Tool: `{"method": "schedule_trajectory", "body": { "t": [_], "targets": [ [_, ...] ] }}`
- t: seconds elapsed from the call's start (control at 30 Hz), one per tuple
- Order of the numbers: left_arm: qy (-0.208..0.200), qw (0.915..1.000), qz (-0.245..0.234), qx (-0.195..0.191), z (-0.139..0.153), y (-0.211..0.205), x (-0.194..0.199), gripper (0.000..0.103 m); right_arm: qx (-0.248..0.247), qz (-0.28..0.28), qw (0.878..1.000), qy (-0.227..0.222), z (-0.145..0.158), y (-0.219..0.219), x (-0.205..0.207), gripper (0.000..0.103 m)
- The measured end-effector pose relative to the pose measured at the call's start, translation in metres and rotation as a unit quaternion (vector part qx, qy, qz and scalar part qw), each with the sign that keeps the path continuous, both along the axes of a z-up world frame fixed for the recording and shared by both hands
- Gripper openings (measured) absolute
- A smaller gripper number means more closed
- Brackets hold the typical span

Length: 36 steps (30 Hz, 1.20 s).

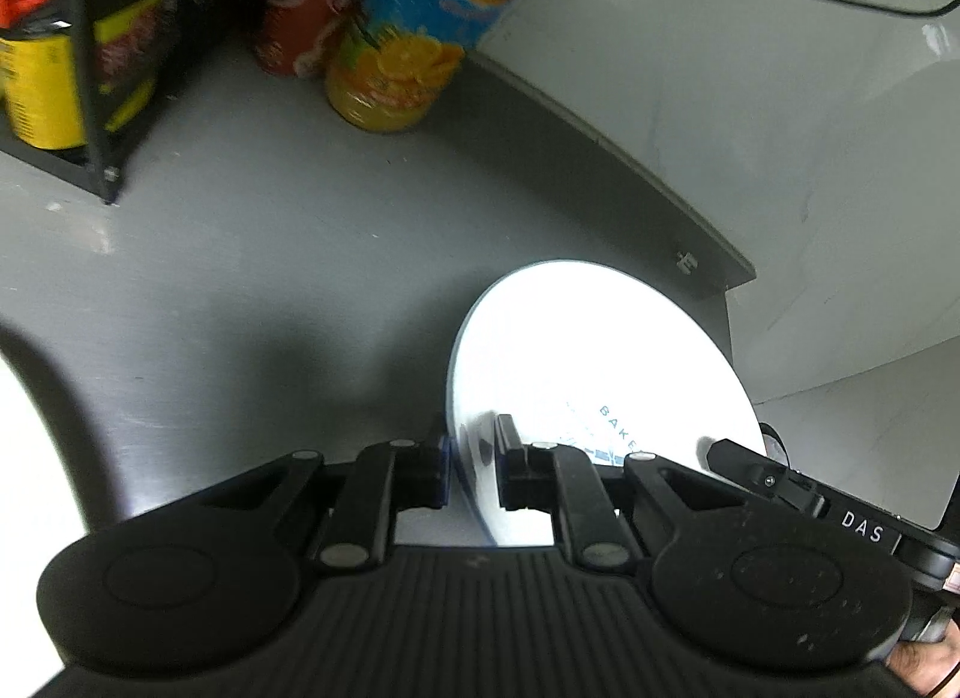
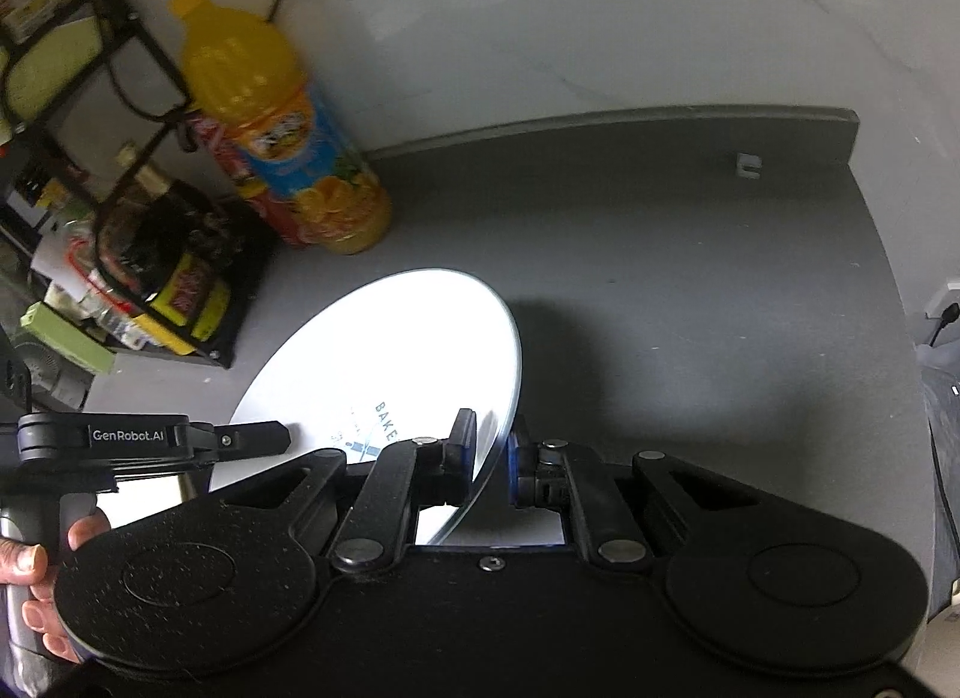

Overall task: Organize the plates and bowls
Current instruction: 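Carry the 'BAKERY' plate with both grippers over the plate stack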

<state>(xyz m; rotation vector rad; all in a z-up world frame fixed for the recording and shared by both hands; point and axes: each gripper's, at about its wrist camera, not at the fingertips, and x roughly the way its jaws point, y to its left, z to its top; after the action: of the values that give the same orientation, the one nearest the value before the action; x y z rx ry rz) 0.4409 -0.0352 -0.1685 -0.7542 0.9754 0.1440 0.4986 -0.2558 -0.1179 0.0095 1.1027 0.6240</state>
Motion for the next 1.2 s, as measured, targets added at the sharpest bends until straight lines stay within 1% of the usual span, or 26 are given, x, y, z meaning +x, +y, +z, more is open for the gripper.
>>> {"method": "schedule_trajectory", "body": {
  "t": [0.2,0.43,0.87,1.2],
  "targets": [
    [-0.007,1.0,0.005,0.004,0.013,0.02,-0.03,0.012,0.004,0.003,1.0,-0.003,0.012,0.024,-0.028,0.01],
    [-0.008,0.9998,0.014,0.008,0.02,0.049,-0.069,0.012,0.008,0.01,1.0,0.004,0.019,0.057,-0.058,0.01],
    [0.002,0.9994,0.03,0.014,0.022,0.102,-0.13,0.012,0.008,0.025,1.0,0.016,0.012,0.113,-0.107,0.011],
    [0.019,0.9989,0.042,0.011,0.009,0.134,-0.167,0.012,0.003,0.034,0.999,0.041,-0.004,0.146,-0.131,0.011]
  ]
}}
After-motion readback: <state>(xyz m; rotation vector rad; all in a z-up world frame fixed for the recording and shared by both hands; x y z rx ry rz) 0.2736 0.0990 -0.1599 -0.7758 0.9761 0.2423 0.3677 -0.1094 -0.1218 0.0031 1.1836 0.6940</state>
